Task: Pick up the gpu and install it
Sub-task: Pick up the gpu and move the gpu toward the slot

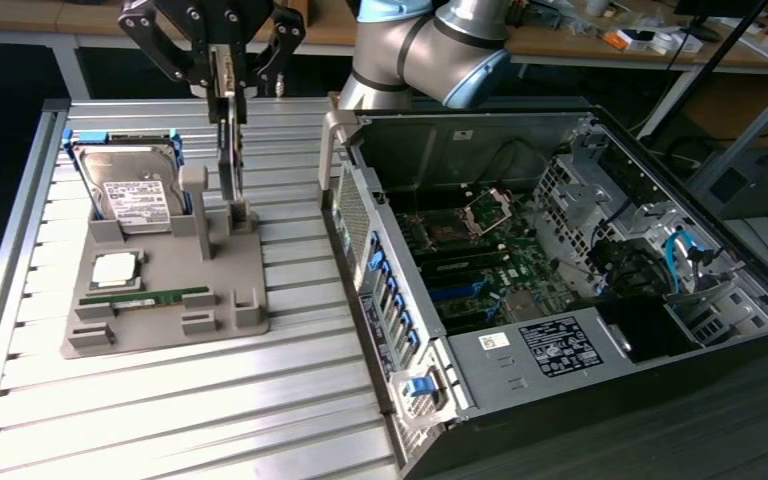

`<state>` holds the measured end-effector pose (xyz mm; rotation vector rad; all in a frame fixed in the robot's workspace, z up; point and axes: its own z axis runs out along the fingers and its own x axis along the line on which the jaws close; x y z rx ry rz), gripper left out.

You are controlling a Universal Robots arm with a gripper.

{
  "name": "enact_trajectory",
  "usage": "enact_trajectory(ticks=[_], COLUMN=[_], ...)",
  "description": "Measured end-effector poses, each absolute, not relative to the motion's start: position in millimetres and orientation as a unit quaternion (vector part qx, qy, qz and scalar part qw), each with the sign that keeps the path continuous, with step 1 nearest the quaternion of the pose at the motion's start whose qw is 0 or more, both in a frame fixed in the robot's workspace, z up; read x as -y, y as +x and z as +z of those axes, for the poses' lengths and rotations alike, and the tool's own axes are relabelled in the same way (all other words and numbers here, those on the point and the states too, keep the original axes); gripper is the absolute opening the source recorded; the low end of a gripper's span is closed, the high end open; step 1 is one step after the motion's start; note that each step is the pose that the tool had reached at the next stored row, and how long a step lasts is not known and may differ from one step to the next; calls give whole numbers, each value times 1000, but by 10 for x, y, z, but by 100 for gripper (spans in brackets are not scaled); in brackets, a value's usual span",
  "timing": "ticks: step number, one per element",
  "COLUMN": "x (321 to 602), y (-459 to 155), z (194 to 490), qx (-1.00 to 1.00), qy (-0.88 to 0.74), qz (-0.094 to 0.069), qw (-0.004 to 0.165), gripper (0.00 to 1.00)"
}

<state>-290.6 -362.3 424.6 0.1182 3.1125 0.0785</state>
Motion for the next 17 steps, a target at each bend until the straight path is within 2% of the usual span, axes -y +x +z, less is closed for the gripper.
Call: enact_trajectory(ticks=[17], x=[3623], y=[-2906], z=[4329], qx=[-999], qy=[38], qz=[25], qw=[13], gripper=[27])
